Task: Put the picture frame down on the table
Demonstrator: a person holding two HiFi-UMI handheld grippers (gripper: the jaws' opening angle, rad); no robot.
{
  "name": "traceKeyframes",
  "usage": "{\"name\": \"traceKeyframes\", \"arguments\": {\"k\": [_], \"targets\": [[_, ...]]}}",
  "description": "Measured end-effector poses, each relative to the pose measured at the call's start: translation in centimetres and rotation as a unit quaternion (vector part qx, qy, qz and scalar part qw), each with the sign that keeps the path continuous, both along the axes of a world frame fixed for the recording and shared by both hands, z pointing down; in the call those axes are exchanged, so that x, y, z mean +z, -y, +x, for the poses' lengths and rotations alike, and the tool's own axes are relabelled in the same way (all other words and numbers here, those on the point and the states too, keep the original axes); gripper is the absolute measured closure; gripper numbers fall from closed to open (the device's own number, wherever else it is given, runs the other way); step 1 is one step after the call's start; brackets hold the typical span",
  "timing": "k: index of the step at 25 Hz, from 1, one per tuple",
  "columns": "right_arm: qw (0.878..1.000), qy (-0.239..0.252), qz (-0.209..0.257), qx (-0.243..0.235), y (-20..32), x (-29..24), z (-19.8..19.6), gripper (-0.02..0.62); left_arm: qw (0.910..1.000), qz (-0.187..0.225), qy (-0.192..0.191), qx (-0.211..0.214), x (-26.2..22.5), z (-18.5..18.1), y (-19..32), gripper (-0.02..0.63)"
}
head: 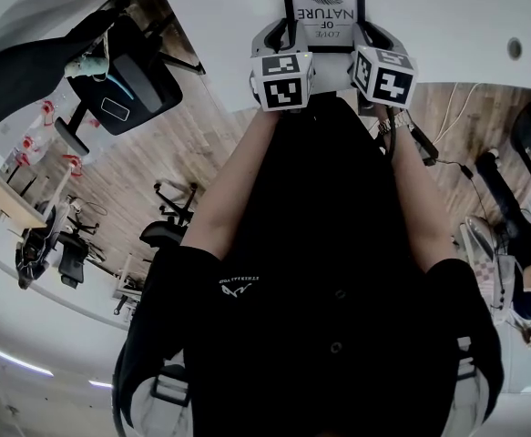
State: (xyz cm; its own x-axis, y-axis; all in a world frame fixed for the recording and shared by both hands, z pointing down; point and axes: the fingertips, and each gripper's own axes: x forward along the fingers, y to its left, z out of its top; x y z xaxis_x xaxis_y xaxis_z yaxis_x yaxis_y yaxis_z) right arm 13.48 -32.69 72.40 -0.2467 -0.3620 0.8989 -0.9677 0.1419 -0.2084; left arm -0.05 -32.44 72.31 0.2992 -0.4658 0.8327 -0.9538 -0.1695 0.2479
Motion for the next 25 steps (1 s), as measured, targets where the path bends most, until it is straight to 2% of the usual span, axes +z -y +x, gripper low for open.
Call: {"name": "traceKeyframes", "arguments": {"k": [4, 7, 9, 13, 14, 17, 21, 25], "targets": [[1.000, 0.000, 0.003, -0.004, -0.1, 0.1, -0.1, 0.525, 1.0000, 0.003, 0.000, 0.001, 0.2, 0.0, -0.1, 0.528], [1.000, 0.029, -0.003, 0.010, -0.2, 0.1, 0.0, 0.520, 0.9997, -0.007, -0.024, -0.008, 0.3, 0.1, -0.1, 0.528], [0.999, 0.042, -0.008, 0.017, -0.3, 0.1, 0.1, 0.493, 0.9993, -0.012, -0.034, -0.013, 0.3, -0.1, 0.0, 0.520], [0.999, 0.032, 0.009, 0.019, -0.2, -0.9, 0.3, 0.462, 0.9996, -0.007, -0.023, -0.013, -0.3, -0.6, 0.0, 0.479], [0.999, 0.026, 0.013, 0.022, -0.3, -1.1, 0.6, 0.471, 0.9997, -0.003, -0.018, -0.014, -0.6, -0.7, -0.2, 0.479], [0.999, 0.007, 0.028, 0.028, -0.5, -1.9, 1.4, 0.593, 0.9998, 0.014, -0.005, -0.016, -1.7, -0.7, -0.8, 0.500], [0.999, 0.025, 0.032, 0.028, -1.3, -2.9, 1.1, 0.596, 0.9994, 0.032, -0.009, -0.015, -2.9, -0.3, -1.8, 0.595], [0.999, 0.030, 0.039, 0.004, -2.8, -4.1, 0.7, 0.597, 0.9990, 0.040, -0.011, -0.016, -4.1, 0.4, -3.1, 0.598]]}}
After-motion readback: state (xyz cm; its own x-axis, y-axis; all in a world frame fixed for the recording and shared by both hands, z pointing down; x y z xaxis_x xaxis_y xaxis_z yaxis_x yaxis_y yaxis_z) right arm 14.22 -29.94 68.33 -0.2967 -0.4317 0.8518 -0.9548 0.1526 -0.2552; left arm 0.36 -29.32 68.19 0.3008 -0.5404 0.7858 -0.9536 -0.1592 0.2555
